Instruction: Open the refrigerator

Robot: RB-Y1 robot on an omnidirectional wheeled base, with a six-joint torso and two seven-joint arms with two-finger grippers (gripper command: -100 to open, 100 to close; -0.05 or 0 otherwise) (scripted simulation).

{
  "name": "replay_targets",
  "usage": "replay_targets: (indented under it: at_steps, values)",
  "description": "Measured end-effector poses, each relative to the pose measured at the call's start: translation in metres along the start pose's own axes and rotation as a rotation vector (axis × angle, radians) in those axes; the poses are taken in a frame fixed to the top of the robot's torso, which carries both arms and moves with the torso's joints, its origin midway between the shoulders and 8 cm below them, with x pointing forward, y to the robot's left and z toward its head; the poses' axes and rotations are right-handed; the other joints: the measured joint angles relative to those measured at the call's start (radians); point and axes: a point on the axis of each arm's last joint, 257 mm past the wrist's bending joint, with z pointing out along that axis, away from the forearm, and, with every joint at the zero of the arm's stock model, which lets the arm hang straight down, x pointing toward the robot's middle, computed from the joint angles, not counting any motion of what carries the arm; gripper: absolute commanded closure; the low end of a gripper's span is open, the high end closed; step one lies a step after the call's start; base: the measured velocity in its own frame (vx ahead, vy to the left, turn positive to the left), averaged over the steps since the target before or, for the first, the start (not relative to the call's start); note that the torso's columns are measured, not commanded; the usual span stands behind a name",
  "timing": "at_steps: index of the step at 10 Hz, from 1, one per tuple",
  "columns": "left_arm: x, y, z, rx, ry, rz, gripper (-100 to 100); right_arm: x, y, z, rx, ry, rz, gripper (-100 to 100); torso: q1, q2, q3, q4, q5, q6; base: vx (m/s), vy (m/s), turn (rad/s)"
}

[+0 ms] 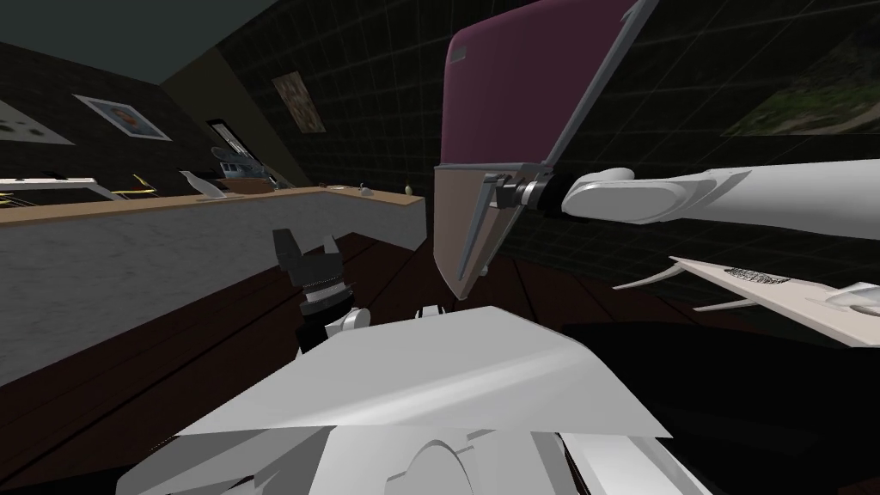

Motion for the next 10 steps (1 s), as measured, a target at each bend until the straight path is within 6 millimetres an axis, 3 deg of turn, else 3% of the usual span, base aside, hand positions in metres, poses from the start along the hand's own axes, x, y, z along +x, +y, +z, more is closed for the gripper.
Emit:
replay_targets:
  at_steps: [3,4,7,10]
  values:
    - [0.0,0.0,0.0,0.0,0.0,0.0,0,0.0,-0.003,-0.002,-0.006,0.001,-0.017,-100,0.007,-0.003,-0.001,0.002,0.005,-0.004,0.027,0.03,0.01]
    - [0.0,0.0,0.0,0.0,0.0,0.0,0,0.0,-0.003,-0.002,-0.008,0.0,-0.024,100,0.009,-0.004,-0.001,0.001,0.008,-0.007,-0.013,0.002,-0.022]
    - [0.0,0.0,0.0,0.0,0.0,0.0,0,0.009,-0.005,-0.004,-0.011,0.019,-0.043,100,0.022,-0.002,0.0,0.001,0.012,-0.007,0.012,0.171,-0.079]
    - [0.0,0.0,0.0,0.0,0.0,0.0,0,0.016,0.003,-0.006,-0.026,0.033,-0.031,100,0.013,-0.002,0.0,0.002,0.011,-0.006,-0.003,0.227,-0.071]
